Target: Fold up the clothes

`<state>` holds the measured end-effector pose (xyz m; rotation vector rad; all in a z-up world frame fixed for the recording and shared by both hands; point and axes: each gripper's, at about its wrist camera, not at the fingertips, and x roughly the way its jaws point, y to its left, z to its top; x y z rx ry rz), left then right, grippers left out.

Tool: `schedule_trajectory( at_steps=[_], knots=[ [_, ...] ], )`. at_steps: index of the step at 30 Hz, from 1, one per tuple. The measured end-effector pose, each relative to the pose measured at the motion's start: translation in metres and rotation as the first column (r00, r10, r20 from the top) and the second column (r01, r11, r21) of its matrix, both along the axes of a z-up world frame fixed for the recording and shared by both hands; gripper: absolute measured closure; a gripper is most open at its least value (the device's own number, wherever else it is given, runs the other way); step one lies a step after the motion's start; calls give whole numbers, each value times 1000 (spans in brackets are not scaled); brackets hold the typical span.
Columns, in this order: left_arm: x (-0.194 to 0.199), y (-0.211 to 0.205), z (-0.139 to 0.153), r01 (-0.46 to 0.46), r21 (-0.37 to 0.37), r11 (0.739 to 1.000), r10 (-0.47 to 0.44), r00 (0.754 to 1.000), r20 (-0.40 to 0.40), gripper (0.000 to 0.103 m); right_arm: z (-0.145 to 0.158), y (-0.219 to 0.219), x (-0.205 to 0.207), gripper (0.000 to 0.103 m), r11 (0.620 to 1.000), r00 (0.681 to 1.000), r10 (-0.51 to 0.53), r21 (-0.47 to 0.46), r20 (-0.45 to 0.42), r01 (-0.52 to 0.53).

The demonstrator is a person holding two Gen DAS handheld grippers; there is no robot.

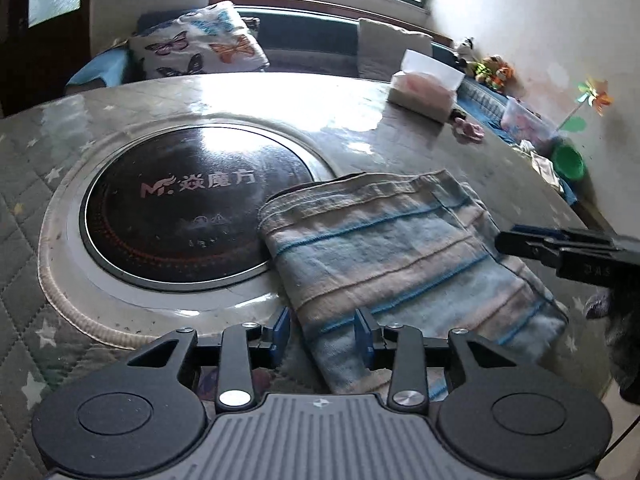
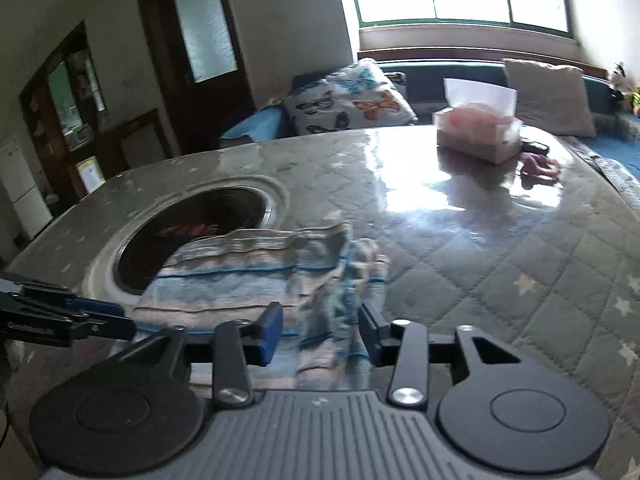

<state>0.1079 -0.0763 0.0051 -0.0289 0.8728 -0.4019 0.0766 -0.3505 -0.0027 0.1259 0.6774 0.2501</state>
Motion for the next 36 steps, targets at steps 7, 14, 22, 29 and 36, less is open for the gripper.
schedule_trajectory(
  at_steps=[7, 14, 22, 29, 36],
  knots=[
    [6, -1, -3, -28, -21, 999, 28, 999, -22, 58, -17, -16, 11, 59, 995, 996, -52, 77, -77, 58],
    [7, -4, -5, -24, -24, 999, 24, 999, -27, 61, -22, -16, 13, 63, 992, 994, -65, 105, -88, 75],
    [6, -4, -5, -3, -32, 999, 2, 999, -32, 69, -24, -19, 3, 90, 980, 993, -72, 176, -94, 87],
    [0, -12, -6, 46, -47, 998, -48, 998, -38, 68, -21, -29, -28, 91, 975, 989, -110, 181, -100, 127],
    [0, -15, -7, 49, -52, 997, -51, 998, -40, 67, -21, -37, -37, 75, 971, 984, -141, 179, -112, 160]
  ],
)
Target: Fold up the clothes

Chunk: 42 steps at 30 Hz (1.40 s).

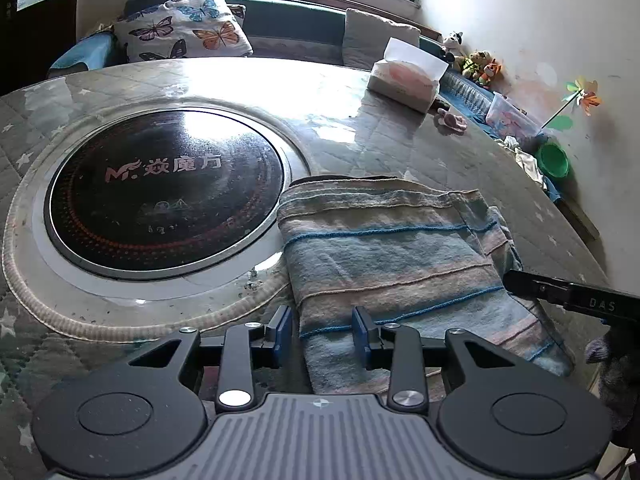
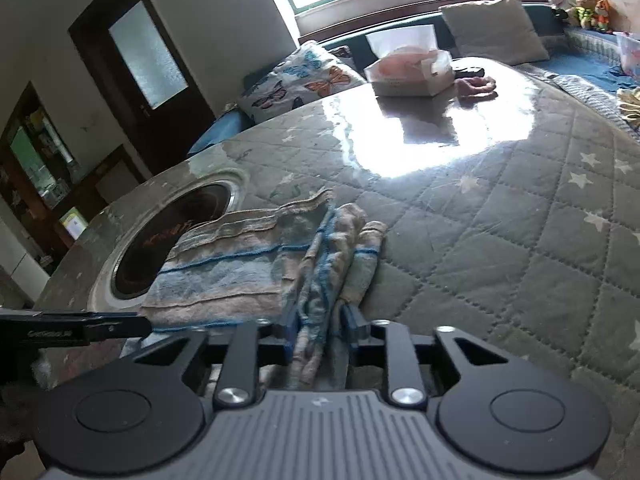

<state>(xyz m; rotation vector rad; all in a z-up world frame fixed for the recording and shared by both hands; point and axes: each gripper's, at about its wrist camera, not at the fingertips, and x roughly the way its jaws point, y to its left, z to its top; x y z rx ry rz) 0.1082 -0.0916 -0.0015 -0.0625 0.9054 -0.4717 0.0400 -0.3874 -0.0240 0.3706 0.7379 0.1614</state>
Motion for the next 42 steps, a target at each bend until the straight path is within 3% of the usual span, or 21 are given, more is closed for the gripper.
schedule_trajectory(
  at_steps=[7, 9, 12, 20, 29, 42],
  knots=[
    [2, -2, -1, 9, -12, 1000, -9, 1000, -4, 70, -3, 4, 6, 76, 1000, 1000, -5, 28, 5, 5],
    [1, -5, -1, 11, -7, 1000, -11, 1000, -3, 83, -4, 6, 7, 83, 999, 1000, -7, 32, 3, 7],
    [1, -7, 4, 12, -5, 1000, -12, 1000, 7, 93, -2, 4, 6, 90, 999, 1000, -12, 43, 10, 11],
    [8, -20, 32, 49, 2, 999, -49, 995, 92, 95, 23, 2, 12, 92, 1000, 997, 11, 22, 73, -12],
    [45, -50, 51, 63, 20, 998, -65, 987, 144, 95, 50, -9, 45, 92, 999, 991, 7, -52, 131, 0],
    [99, -89, 51, 69, 46, 997, -75, 986, 148, 95, 59, -35, 100, 92, 992, 989, -35, -114, 140, 51]
  ],
)
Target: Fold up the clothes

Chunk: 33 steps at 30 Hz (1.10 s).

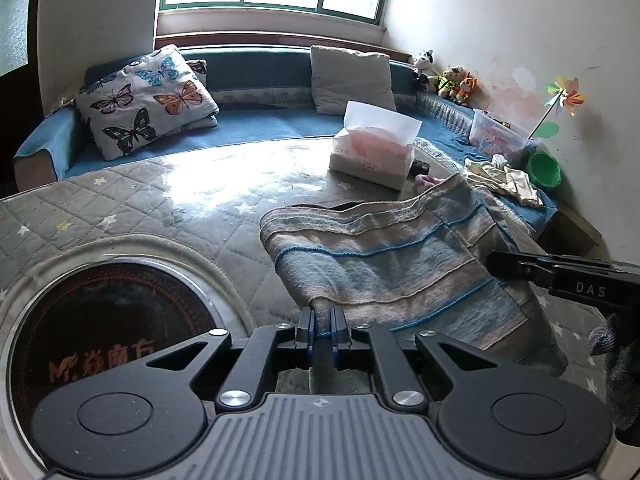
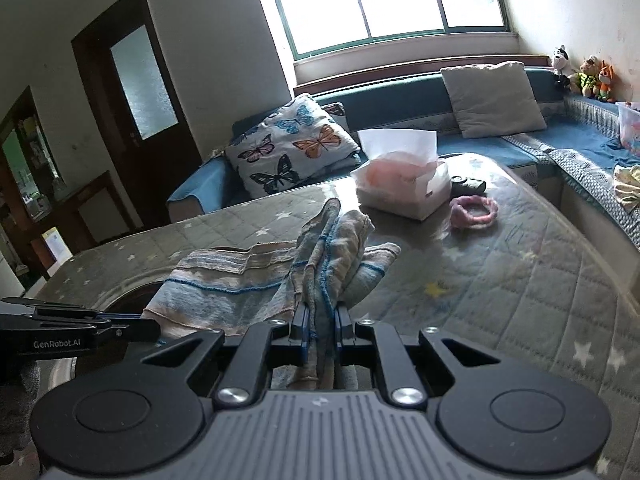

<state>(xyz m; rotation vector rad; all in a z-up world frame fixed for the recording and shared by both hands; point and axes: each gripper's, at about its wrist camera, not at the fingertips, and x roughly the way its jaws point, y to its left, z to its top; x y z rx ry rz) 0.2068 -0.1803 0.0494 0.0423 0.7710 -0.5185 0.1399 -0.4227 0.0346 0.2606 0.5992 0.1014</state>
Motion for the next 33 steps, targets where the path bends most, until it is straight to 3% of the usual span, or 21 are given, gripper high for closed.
schedule_trajectory(
  at_steps=[13, 17, 22, 27, 33],
  knots=[
    [31, -18, -32, -5, 62, 998, 9, 998, -58, 92, -34, -17, 36, 92, 1000, 997, -30, 5, -77, 31],
    [33, -12, -37, -23, 89, 996, 28, 998, -58, 90, -49, -23, 41, 86, 998, 991, -63, -4, -122, 63],
    [36, -11, -26, -29, 85, 996, 32, 999, -23, 88, -39, -24, 31, 84, 996, 994, -82, -50, -70, 78],
    [47, -21, -23, -19, 73, 997, 20, 1000, -11, 88, -25, -18, 36, 84, 997, 999, -38, -62, -27, 36],
    [71, -35, -31, 8, 75, 997, -6, 1000, -17, 88, -34, -15, 61, 84, 999, 999, -20, -43, -31, 18]
  ],
)
